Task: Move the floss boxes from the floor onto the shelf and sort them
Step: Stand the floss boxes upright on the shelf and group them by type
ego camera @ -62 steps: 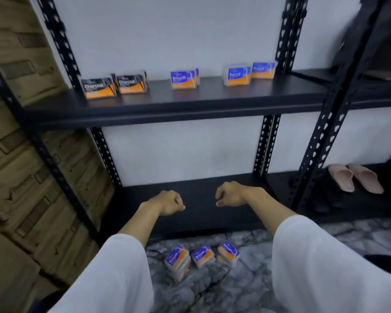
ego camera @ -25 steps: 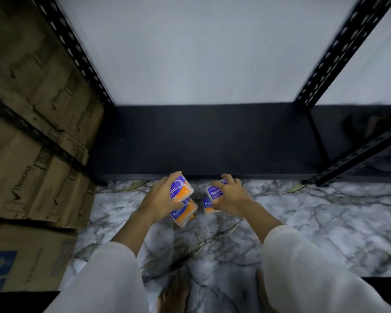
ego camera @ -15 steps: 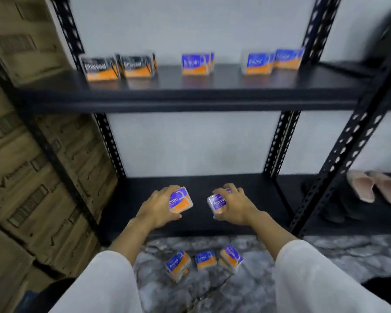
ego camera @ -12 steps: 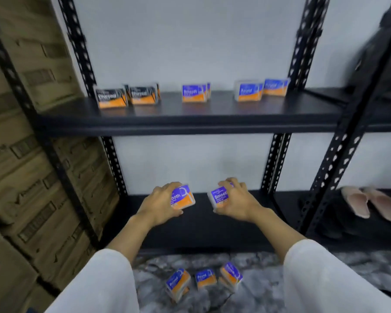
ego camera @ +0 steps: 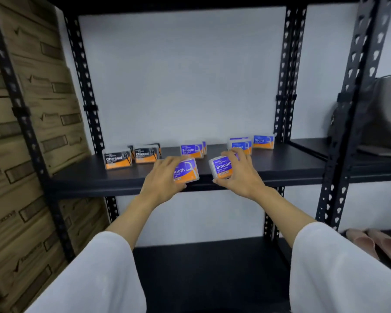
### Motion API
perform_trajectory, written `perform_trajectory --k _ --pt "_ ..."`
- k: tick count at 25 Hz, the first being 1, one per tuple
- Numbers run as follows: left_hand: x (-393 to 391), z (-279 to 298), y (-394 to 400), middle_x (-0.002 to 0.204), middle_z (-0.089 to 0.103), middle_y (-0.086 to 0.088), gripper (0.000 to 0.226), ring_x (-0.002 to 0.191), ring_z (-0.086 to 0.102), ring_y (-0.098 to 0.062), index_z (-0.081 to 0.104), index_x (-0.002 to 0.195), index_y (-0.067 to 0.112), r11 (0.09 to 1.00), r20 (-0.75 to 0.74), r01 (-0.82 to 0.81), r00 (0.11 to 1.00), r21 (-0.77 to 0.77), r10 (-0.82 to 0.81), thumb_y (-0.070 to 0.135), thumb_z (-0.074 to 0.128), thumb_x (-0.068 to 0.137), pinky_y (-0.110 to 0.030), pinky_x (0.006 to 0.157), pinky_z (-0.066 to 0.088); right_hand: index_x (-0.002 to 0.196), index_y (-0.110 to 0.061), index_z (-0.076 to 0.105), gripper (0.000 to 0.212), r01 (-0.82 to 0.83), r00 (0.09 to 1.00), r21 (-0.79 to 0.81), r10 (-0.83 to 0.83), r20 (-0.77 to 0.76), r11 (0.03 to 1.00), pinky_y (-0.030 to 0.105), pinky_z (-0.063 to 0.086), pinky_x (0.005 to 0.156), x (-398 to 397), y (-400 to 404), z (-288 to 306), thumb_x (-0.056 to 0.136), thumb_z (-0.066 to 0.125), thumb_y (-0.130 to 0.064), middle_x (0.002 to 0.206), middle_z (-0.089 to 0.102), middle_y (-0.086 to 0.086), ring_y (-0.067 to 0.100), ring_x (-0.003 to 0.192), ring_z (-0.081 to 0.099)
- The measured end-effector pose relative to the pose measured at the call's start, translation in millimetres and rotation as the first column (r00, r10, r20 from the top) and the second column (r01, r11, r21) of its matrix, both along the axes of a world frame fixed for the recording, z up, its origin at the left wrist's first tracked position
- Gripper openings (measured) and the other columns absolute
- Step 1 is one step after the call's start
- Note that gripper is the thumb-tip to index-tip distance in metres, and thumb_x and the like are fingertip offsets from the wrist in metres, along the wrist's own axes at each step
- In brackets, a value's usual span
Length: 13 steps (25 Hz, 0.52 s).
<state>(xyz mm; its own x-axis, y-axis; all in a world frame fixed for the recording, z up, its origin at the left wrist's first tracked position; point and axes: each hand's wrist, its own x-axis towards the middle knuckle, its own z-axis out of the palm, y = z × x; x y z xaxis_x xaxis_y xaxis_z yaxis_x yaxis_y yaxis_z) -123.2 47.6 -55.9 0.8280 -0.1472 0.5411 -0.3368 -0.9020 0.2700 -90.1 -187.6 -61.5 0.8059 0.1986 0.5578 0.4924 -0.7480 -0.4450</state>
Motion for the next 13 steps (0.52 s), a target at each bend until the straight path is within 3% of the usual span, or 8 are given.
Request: perform_trajectory --k 6,9,13 --pt "47 9 10 0.140 0.042 0.007 0.080 0.127 0.034 -0.019 0.033 0.143 0.032 0.999 -0.010 -0.020 1.000 0.037 0.021 0.032 0.078 0.077 -0.037 0.095 0.044 0.138 -0.023 0.037 0.083 0.045 0.999 0.050 -0.043 -0.025 0.998 0.035 0.042 0.098 48 7 1 0.069 0.081 -0.039 0.144 0.026 -0.001 0.021 0.131 0.027" --pt "64 6 18 0.144 0.038 0.009 0.079 0.129 0.028 -0.014 0.033 0.145 0.033 0.999 -0.033 0.018 0.999 0.039 -0.017 0.034 0.076 0.078 -0.032 0.097 0.040 0.136 -0.022 0.039 0.077 0.046 0.998 0.121 -0.040 -0.047 0.992 0.032 0.044 0.096 69 10 -2 0.072 0.081 -0.031 0.143 0.029 0.002 0.021 0.131 0.028" --pt "85 6 33 0.144 0.039 0.008 0.063 0.129 0.031 -0.013 0.036 0.143 0.033 0.994 -0.047 0.110 0.993 -0.020 -0.111 0.033 0.066 0.088 -0.025 0.096 0.036 0.132 -0.022 0.045 0.064 0.057 0.998 0.164 -0.053 -0.032 0.985 0.032 0.049 0.093 91 17 -5 0.077 0.077 -0.020 0.141 0.034 0.004 0.020 0.129 0.033"
